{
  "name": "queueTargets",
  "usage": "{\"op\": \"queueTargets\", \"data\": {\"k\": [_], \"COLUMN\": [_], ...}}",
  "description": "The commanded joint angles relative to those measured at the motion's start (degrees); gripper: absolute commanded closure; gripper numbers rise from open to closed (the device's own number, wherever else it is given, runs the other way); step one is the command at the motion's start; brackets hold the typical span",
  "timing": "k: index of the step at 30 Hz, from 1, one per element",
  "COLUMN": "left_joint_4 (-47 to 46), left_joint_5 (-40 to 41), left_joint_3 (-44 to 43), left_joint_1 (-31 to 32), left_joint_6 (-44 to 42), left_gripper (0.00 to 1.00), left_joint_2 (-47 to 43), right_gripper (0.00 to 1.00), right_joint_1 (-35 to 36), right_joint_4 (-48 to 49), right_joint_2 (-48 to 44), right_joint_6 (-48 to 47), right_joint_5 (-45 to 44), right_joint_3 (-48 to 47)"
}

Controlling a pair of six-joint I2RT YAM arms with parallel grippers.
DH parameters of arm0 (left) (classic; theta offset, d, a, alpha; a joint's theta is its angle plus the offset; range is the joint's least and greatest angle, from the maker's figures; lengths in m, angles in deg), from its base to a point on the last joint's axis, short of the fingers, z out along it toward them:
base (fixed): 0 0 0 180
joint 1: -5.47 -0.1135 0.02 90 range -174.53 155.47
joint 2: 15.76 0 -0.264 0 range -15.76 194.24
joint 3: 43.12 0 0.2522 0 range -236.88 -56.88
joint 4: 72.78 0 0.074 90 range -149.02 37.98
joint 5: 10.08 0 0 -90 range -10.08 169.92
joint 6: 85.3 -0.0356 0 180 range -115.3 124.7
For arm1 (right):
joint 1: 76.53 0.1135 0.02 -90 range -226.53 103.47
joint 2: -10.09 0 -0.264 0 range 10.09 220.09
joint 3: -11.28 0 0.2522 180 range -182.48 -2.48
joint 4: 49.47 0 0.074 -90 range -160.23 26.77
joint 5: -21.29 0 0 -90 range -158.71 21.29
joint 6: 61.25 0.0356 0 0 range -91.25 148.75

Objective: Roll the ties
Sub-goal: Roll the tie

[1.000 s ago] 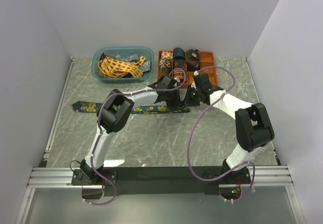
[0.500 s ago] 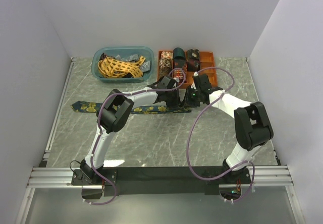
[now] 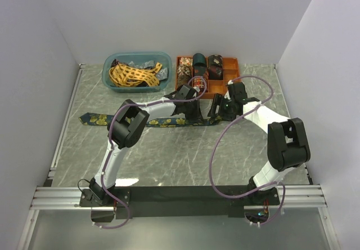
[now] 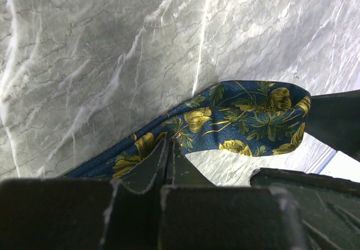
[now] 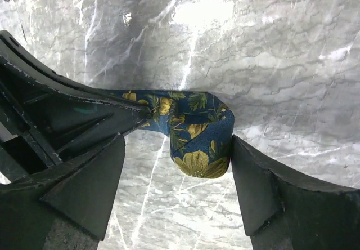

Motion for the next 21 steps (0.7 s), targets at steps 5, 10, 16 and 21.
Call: {"op": "queueTargets", "data": {"k": [5,10,16,21], "left_joint_4": [3.7,3.7,3.8,3.9], "left_joint_5": [2.5,2.6,2.6,2.5], "left_joint_3": [1.3,1.3,1.1,1.2], "left_joint_1": [0.2,0.1,0.0,-0.1], "left_joint_6": [-1.0,-1.0,-1.0,-1.0], "left_gripper": [0.99,0.99,0.99,0.99], "left_joint_2": [0.7,0.5,0.8,0.9], "right_gripper": [0.18,0.22,0.27,0.32], "right_joint_1": [-2.6,-4.6,-5.4,-5.7], "right_joint_4": [1.5,1.7,3.1,3.0], "right_joint_2": [0.4,3.1,5.8,7.9], "right_joint_6": [-1.6,-6.1,-8.8,-9.7], "right_joint_5": [-0.2,4.1,9.9,11.9], "right_joint_3": [0.0,-0.3,-0.3,-0.2]}}
